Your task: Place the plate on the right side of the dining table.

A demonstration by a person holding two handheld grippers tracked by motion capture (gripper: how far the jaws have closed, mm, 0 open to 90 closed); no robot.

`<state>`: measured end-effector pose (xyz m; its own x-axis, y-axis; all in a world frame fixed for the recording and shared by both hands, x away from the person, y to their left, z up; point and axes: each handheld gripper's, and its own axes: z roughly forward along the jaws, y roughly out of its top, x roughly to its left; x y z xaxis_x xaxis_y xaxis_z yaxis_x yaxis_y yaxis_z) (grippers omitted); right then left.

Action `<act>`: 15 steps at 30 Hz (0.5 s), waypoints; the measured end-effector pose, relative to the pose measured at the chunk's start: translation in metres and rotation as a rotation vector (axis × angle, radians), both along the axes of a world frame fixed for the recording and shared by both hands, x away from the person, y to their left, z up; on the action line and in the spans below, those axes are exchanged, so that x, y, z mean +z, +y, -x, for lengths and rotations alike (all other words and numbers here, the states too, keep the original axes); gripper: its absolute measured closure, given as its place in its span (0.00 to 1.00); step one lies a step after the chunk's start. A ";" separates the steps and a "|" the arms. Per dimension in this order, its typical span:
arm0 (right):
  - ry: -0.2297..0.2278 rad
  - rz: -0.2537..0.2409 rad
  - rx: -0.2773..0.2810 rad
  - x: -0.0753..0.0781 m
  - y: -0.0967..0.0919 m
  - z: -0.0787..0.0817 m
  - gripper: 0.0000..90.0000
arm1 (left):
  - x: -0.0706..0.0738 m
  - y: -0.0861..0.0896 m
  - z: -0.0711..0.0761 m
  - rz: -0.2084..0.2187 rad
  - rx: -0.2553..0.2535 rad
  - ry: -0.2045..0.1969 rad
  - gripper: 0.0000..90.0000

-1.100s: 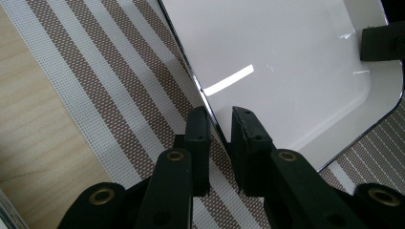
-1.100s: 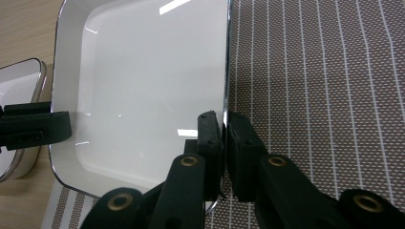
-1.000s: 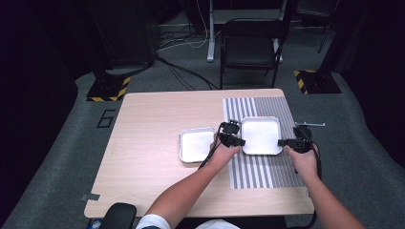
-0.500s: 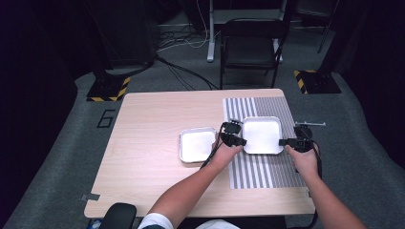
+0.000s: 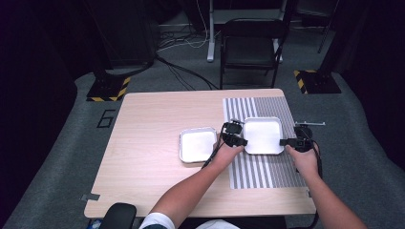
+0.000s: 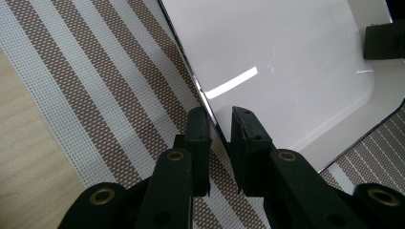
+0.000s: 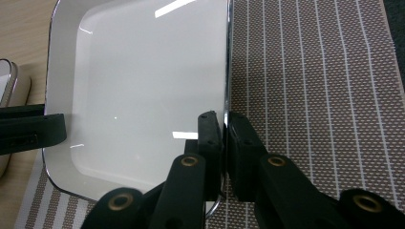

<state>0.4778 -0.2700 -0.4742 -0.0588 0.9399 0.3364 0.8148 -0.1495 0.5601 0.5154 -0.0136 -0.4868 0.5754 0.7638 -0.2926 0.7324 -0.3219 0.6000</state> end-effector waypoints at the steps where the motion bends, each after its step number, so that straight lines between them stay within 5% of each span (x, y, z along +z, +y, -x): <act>1: 0.000 0.000 0.000 0.000 0.000 0.000 0.94 | -0.001 0.000 0.000 -0.004 -0.002 0.005 0.87; 15: 0.013 0.014 -0.005 -0.006 -0.002 -0.005 0.95 | -0.006 -0.003 -0.003 0.000 0.005 0.020 0.86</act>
